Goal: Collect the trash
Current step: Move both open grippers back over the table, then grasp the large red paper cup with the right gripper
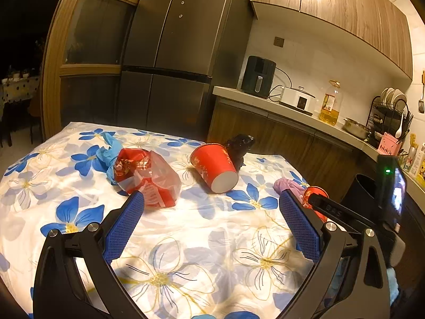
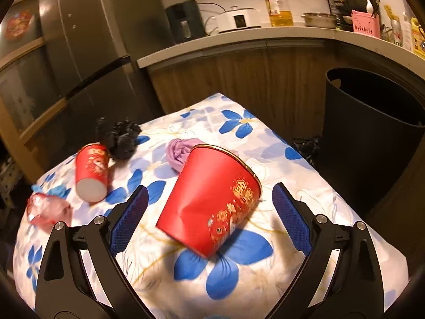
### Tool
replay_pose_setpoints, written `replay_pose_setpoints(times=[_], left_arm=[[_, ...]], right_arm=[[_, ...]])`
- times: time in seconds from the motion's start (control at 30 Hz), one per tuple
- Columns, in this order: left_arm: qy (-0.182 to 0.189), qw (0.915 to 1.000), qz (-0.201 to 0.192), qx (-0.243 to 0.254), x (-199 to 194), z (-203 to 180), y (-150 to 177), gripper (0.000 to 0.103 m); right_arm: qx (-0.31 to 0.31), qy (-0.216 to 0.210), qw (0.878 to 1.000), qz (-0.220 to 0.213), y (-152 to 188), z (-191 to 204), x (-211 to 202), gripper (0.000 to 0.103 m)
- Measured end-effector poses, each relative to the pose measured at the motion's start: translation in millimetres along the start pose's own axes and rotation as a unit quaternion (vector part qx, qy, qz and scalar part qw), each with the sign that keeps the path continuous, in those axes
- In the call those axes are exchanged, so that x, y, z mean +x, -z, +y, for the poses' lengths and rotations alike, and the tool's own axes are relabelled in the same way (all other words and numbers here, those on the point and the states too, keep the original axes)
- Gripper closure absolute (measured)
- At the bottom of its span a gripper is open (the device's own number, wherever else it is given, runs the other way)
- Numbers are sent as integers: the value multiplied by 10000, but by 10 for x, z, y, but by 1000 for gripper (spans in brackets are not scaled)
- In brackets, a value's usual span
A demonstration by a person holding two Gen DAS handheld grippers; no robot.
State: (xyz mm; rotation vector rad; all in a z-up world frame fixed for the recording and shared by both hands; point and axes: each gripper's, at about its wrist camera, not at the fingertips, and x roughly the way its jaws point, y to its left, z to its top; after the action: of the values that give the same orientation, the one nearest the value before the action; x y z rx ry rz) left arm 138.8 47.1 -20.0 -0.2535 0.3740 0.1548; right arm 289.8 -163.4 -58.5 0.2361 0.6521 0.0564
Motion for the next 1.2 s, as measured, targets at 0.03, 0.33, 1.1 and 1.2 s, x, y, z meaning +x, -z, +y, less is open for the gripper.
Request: replay_pose_setpoints(times=[0.03,0.33,1.1,1.2], left_arm=[[1,10000,2,-11,2,9,-2,6],[4,9999,81,-60,94,94,-5,6],[334,9989,281,147,246,-197,43,6],[429,9983,317,224,301,-295,48,6]], right_arm=[[6,50,10000,16,-4,6,32,10],[-17,343,9993,178,29,11,269,27],[-136,40,9999,-47,92,-259,-11,54],[-163,-39,9998,-129,85,-337,-81,63]])
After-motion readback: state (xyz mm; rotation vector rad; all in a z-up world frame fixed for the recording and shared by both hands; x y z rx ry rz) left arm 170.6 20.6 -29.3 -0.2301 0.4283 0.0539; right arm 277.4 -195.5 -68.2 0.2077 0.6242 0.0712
